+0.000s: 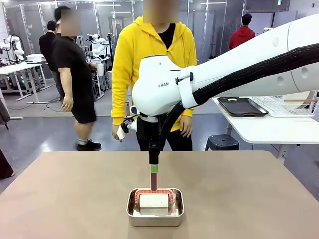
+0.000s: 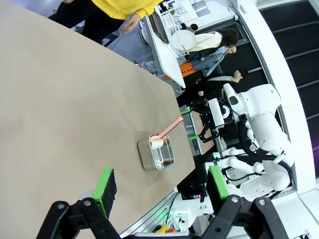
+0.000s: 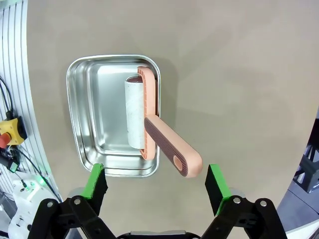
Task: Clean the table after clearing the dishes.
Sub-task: Place the Lint Roller back on top of the Airtight Container.
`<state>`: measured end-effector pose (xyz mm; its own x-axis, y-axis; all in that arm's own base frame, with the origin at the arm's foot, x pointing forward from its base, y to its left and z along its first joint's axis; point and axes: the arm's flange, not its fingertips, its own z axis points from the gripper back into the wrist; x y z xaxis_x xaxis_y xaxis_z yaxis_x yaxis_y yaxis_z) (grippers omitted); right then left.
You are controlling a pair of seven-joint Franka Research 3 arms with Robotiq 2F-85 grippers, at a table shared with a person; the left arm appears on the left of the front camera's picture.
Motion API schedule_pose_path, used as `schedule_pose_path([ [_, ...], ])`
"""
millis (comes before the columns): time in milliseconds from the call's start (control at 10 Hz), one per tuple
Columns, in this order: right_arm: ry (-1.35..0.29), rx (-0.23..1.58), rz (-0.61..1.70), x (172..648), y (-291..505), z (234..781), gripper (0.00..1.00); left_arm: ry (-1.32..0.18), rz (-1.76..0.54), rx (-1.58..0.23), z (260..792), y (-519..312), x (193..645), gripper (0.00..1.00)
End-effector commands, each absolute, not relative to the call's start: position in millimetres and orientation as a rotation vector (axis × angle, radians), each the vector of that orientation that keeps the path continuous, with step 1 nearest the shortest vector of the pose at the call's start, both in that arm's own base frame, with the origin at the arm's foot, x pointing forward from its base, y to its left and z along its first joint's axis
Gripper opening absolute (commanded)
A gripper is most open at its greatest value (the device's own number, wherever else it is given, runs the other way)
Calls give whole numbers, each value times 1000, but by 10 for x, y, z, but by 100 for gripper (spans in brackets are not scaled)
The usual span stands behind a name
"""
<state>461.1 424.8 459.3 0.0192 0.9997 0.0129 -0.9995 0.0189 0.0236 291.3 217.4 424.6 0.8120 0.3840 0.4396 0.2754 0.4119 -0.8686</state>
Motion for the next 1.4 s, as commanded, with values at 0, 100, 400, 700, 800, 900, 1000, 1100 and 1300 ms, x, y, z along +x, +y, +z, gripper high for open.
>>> schedule_pose_path([
  [0, 4, 25, 1565, 4594, 4257, 4603, 100, -673, 74, -1186, 4275, 2167, 2893, 93],
  [100, 4, 25, 1565, 4594, 4257, 4603, 100, -673, 74, -1186, 4275, 2167, 2893, 93],
  [400, 4, 25, 1565, 4594, 4257, 4603, 100, -673, 74, -1186, 4275, 2167, 2893, 93],
  [700, 9, 29, 1553, 4608, 4252, 4591, 97, -673, 74, -1186, 4275, 2167, 2893, 93],
  [800, 19, 84, 1453, 4640, 4119, 4744, 100, -673, 74, -1186, 4275, 2167, 2893, 93],
  [900, -5, 179, 1345, 4728, 3935, 4877, 100, -673, 74, -1186, 4275, 2167, 2893, 93],
  [1000, -48, 316, 1226, 4777, 3728, 4958, 100, -673, 74, -1186, 4275, 2167, 2893, 93],
  [1100, -106, 483, 1135, 4800, 3464, 4964, 100, -673, 74, -1186, 4275, 2167, 2893, 93],
  [1300, -209, 735, 862, 4741, 2710, 4847, 100, -673, 74, -1186, 4275, 2167, 2893, 93],
])
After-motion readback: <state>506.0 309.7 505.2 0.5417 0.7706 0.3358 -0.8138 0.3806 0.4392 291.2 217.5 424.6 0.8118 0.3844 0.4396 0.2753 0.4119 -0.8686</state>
